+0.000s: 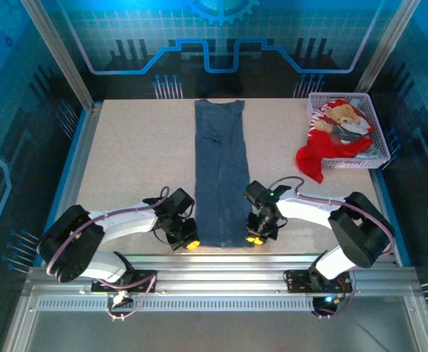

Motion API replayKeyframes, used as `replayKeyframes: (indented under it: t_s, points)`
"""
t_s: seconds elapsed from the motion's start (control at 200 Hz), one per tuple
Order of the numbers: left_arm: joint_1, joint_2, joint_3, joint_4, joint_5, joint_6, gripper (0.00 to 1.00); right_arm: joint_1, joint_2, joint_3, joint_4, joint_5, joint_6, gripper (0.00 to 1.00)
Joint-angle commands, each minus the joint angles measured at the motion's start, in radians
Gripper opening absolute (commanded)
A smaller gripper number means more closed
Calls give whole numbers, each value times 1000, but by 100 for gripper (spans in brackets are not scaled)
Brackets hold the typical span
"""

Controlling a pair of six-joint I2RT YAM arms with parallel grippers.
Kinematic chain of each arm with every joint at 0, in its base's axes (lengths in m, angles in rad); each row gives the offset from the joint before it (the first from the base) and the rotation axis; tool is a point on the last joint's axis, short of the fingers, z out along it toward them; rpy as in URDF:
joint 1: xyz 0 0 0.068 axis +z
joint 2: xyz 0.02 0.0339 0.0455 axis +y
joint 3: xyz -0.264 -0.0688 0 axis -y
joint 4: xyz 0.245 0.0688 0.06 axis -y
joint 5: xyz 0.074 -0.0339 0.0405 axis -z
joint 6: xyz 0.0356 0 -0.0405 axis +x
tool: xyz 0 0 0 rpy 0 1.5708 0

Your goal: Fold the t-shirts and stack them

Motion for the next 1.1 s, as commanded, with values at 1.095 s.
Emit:
replayKeyframes:
  t_s: [1.095]
  points:
    - [193, -181, 167, -39, -26, 51, 0, -94, -92, 215, -94, -44, -90, 0]
